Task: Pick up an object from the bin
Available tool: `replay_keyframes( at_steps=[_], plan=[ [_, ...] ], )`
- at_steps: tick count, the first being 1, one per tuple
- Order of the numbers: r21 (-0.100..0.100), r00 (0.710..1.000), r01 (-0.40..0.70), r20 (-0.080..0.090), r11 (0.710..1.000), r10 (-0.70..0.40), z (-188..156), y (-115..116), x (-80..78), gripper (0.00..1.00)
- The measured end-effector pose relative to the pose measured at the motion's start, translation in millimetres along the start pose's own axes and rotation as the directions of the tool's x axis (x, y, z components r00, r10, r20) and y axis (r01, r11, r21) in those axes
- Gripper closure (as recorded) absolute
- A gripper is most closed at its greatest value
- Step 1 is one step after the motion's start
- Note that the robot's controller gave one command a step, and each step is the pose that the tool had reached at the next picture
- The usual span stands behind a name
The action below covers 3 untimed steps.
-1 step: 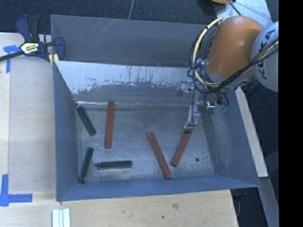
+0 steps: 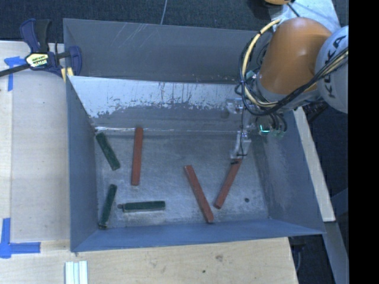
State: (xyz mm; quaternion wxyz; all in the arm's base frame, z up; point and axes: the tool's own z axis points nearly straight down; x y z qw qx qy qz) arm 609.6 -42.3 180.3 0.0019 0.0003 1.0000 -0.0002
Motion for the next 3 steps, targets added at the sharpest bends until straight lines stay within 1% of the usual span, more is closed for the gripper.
replay_keyframes(
  at_steps=[1,2,3],
  plan=[
    [0.0,1.0,-0.016,0.005,1.0,0.016,56.3,-25.7,27.1,0.0],
    [0.0,0.996,0.085,-0.002,0.996,-0.085,95.6,-39.7,45.2,0.0],
    [0.0,0.911,0.412,0.001,0.911,-0.412,107.6,-71.8,29.9,1.0]
  ],
)
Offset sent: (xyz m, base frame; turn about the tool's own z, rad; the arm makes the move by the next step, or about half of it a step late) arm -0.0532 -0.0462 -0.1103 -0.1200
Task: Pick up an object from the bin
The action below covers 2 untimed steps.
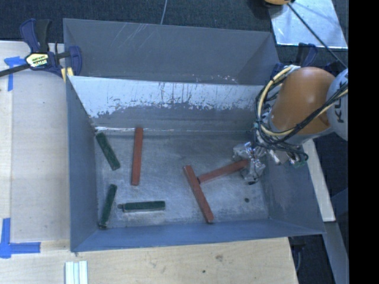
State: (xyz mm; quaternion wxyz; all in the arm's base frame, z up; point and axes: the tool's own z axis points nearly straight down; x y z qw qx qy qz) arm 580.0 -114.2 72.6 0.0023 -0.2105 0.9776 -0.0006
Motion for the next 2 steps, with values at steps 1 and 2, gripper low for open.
replay_keyframes(
  at_steps=[1,2],
  plan=[
    [0.0,1.0,-0.001,0.0,1.0,0.001,0.0,0.0,0.0,1.0],
    [0.004,1.0,-0.002,0.006,1.0,0.002,-181.5,18.7,-2.5,1.0]
  ],
)
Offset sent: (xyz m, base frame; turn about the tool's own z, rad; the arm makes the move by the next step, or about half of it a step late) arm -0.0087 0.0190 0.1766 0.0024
